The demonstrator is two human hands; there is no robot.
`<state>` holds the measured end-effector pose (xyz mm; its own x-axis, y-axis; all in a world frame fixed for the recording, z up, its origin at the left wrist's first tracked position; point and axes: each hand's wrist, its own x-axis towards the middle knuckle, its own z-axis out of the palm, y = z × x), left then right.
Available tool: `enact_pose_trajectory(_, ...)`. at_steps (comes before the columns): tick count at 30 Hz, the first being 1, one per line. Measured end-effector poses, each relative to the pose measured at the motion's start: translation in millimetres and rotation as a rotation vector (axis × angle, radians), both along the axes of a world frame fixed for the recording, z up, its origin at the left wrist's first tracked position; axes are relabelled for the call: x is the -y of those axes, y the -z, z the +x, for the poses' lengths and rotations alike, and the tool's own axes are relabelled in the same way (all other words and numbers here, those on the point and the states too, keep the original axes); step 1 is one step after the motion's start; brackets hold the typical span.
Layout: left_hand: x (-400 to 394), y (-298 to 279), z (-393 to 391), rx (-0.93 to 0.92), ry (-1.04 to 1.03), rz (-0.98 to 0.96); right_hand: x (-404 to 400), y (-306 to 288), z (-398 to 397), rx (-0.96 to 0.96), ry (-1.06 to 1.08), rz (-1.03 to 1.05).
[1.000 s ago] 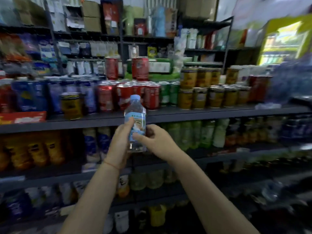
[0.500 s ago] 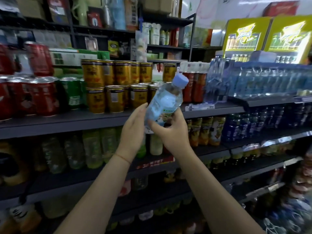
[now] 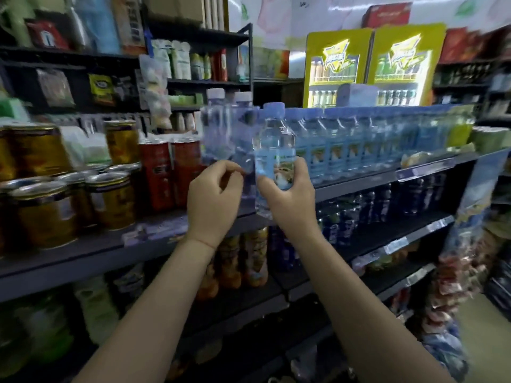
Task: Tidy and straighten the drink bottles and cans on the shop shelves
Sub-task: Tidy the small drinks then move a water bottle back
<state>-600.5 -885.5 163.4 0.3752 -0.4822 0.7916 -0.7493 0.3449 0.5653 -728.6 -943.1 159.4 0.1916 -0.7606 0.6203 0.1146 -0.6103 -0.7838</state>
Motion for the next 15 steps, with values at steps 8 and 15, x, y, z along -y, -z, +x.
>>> enact_pose_trajectory(8, 160, 15, -155, 0.186, -0.34, -0.155, 171, 6, -140, 0.0, 0.01, -0.097)
enact_pose_trajectory(15, 281, -2, -259, 0.469, -0.542, 0.051, 295, -14, -252, -0.054, -0.027, -0.023)
